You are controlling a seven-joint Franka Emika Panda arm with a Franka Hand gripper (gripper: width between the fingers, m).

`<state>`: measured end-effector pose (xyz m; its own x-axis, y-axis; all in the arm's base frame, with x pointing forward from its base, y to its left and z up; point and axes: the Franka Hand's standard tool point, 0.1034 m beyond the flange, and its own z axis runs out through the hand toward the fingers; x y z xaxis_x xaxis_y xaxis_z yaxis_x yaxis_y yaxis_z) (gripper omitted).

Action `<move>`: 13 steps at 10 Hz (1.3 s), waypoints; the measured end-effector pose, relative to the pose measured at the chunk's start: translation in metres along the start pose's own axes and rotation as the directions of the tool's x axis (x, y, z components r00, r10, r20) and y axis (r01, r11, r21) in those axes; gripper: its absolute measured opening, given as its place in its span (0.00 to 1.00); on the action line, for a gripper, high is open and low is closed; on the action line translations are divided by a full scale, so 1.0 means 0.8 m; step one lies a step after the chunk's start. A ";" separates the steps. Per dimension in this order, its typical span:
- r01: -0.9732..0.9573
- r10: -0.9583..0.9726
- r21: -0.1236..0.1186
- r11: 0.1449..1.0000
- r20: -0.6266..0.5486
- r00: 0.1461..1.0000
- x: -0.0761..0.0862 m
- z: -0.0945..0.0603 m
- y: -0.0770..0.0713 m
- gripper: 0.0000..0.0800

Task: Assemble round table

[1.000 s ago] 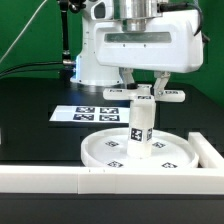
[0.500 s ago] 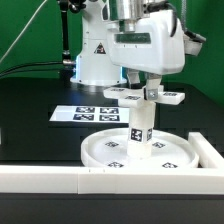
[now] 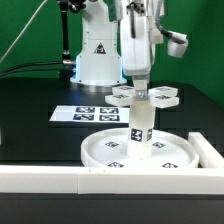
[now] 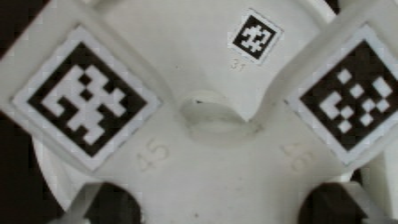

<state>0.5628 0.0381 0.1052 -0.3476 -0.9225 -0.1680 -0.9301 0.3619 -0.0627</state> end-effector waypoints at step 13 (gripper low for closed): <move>0.063 -0.062 -0.033 0.997 0.047 0.997 -0.013 -0.013 0.009 0.81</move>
Offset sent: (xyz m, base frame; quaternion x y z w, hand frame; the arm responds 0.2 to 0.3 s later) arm 0.0000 0.0000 0.0000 0.0000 0.0000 0.1296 0.9916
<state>0.5587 0.0486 0.1171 -0.2836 -0.9357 -0.2097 -0.9536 0.2983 -0.0411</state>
